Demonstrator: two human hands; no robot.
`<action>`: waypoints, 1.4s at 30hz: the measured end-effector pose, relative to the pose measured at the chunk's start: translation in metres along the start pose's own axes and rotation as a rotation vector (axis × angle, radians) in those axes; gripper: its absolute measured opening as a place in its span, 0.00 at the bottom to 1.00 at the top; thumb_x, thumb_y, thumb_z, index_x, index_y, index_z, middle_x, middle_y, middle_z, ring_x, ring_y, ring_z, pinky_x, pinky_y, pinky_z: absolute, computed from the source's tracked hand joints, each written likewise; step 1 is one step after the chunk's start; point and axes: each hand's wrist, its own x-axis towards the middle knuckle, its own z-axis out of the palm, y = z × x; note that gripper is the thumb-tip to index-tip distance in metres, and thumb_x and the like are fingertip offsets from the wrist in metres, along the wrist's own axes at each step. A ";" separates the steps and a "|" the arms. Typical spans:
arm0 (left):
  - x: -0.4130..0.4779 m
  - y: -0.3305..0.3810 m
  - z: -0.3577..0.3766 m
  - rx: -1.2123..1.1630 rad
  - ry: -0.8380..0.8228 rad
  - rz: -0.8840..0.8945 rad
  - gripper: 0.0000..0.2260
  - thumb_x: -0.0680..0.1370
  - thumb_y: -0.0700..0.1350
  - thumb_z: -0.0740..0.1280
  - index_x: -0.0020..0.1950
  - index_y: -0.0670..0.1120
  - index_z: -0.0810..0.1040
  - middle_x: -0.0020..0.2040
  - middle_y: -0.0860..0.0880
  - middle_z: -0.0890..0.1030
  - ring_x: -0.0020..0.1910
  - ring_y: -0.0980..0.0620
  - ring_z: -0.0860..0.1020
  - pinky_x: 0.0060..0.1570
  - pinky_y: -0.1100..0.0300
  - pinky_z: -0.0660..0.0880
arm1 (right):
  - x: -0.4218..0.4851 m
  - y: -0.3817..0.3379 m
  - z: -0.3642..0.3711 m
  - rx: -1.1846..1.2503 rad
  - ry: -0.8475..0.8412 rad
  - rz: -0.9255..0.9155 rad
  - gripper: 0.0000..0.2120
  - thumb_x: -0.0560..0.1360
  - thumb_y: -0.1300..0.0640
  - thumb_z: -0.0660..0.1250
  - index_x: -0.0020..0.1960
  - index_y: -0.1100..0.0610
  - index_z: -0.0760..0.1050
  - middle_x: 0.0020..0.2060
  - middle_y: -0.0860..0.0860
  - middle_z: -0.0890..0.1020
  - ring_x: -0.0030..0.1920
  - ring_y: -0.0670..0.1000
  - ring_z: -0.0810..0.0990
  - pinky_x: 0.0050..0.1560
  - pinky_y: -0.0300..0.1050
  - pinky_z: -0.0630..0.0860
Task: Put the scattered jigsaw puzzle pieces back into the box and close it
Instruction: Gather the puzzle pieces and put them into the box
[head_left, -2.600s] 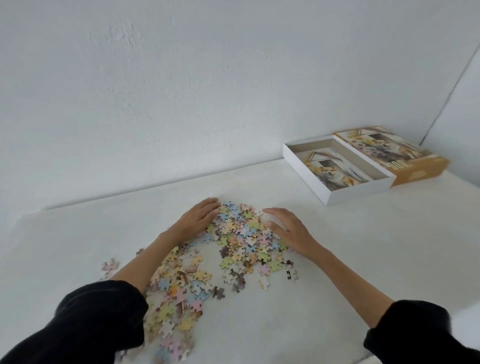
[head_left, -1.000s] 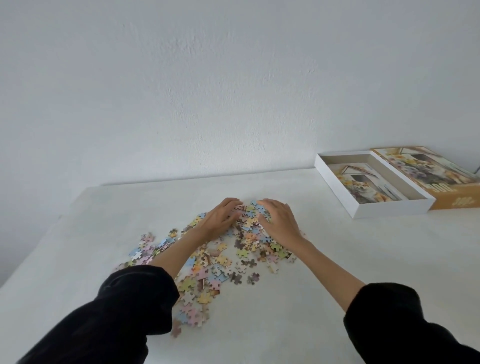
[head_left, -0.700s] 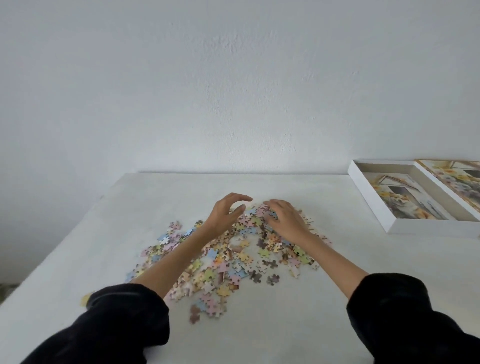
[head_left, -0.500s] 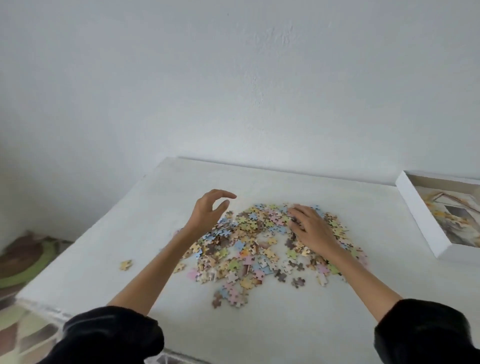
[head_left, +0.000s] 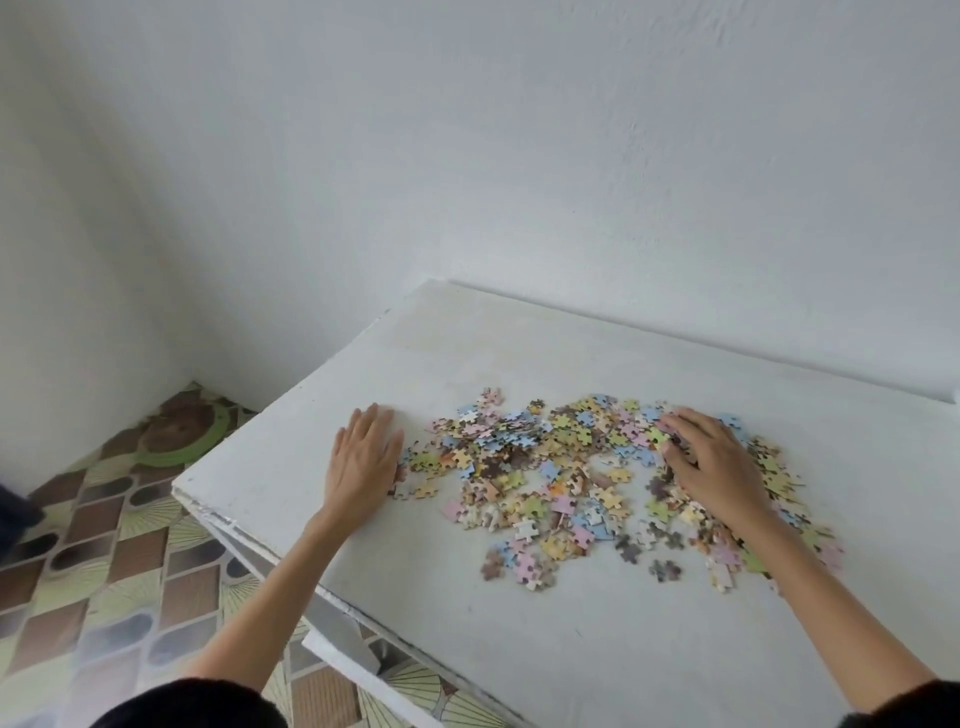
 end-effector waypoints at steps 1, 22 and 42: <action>-0.001 0.008 0.006 0.006 -0.016 0.027 0.22 0.82 0.52 0.48 0.75 0.47 0.55 0.77 0.48 0.53 0.76 0.52 0.48 0.73 0.55 0.43 | 0.000 0.000 0.000 -0.001 -0.001 0.002 0.20 0.78 0.51 0.58 0.68 0.52 0.67 0.70 0.51 0.67 0.70 0.52 0.64 0.67 0.50 0.63; -0.027 0.088 0.023 0.169 -0.445 1.172 0.42 0.68 0.75 0.48 0.76 0.55 0.48 0.77 0.55 0.47 0.76 0.54 0.42 0.73 0.44 0.40 | -0.088 -0.049 -0.018 -0.023 -0.157 -0.082 0.38 0.68 0.26 0.36 0.73 0.43 0.49 0.74 0.44 0.48 0.75 0.47 0.42 0.73 0.53 0.35; 0.018 0.122 0.042 -0.027 -0.104 0.864 0.32 0.75 0.69 0.40 0.71 0.53 0.62 0.74 0.50 0.62 0.74 0.51 0.58 0.72 0.45 0.43 | -0.086 -0.018 -0.021 0.094 0.036 0.265 0.42 0.63 0.24 0.32 0.73 0.41 0.42 0.74 0.45 0.42 0.74 0.49 0.39 0.70 0.54 0.33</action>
